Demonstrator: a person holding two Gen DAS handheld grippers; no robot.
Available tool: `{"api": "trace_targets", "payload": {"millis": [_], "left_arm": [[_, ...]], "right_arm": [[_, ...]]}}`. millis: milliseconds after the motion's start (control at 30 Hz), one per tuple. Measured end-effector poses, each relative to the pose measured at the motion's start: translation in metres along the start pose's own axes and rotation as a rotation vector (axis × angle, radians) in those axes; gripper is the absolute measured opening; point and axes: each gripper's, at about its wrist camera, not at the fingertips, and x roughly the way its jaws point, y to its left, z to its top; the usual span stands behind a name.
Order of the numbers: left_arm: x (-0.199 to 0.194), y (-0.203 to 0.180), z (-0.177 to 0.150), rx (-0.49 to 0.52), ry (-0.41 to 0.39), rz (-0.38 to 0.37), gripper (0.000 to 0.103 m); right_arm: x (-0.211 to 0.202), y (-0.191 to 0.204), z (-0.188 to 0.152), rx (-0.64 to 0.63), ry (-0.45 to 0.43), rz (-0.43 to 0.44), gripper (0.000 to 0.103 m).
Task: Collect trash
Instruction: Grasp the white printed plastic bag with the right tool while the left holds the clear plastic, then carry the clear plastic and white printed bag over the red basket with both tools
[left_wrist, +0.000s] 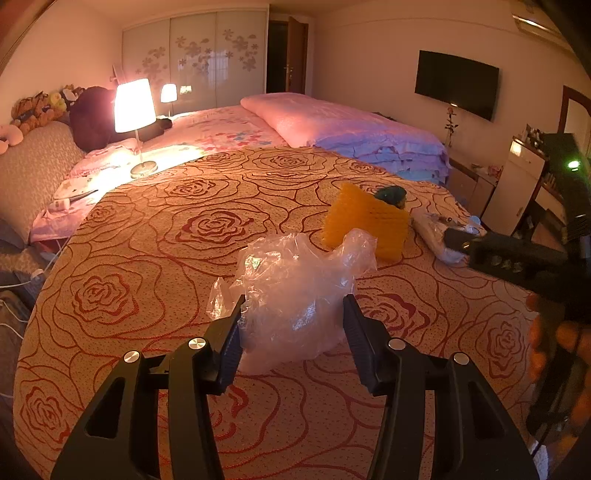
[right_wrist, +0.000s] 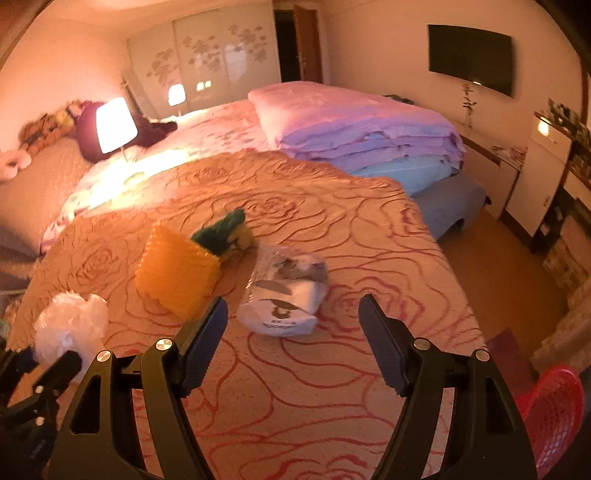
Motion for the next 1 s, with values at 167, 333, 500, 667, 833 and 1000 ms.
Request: {"api": "trace_targets", "payload": {"millis": [167,333,500,667,833,1000], "left_arm": [[0.0,0.0,0.0,-0.001,0.0,-0.001,0.048],[-0.001,0.0,0.0,0.004,0.0,0.003,0.048],[0.0,0.0,0.0,0.011,-0.001,0.009,0.048],[0.001,-0.004,0.0,0.024,-0.003,0.016,0.048],[-0.001,-0.01,-0.002,0.037,-0.002,0.01,0.048],[-0.005,-0.017,-0.004,0.055,0.002,-0.003,0.048]], "right_arm": [[0.021,-0.002,0.005,-0.002,0.038,-0.011,0.068],[0.028,0.001,0.01,-0.025,0.041,-0.006,0.056],[0.03,0.002,0.01,-0.032,0.05,0.012,0.043],[0.024,-0.002,0.005,-0.025,0.05,0.028,0.038],[0.011,-0.01,-0.008,-0.001,0.05,0.047,0.038],[-0.004,-0.018,-0.022,0.023,0.051,0.063,0.038]]}}
